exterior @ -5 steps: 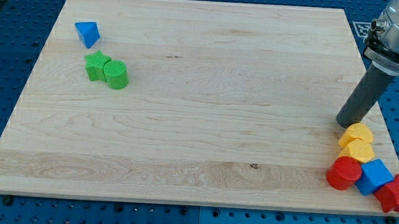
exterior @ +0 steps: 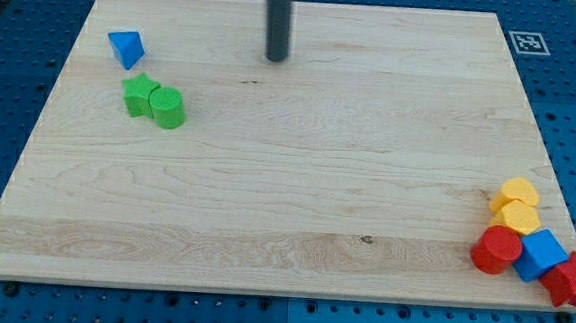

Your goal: Point at the blue triangle

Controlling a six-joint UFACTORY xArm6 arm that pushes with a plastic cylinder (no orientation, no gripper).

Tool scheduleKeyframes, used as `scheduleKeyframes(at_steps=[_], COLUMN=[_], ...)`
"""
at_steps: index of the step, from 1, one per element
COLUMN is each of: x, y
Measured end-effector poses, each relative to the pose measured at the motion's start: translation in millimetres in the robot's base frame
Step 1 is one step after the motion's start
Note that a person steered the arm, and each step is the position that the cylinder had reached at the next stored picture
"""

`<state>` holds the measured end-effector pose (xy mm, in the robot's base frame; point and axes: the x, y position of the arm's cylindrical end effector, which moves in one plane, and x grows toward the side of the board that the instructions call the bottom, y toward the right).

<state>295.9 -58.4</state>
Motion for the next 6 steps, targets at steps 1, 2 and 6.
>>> scheduleKeyframes(at_steps=[1,2,6], x=[-2.5,-17.9,12.6], y=[-47.4,-63.6,-205.1])
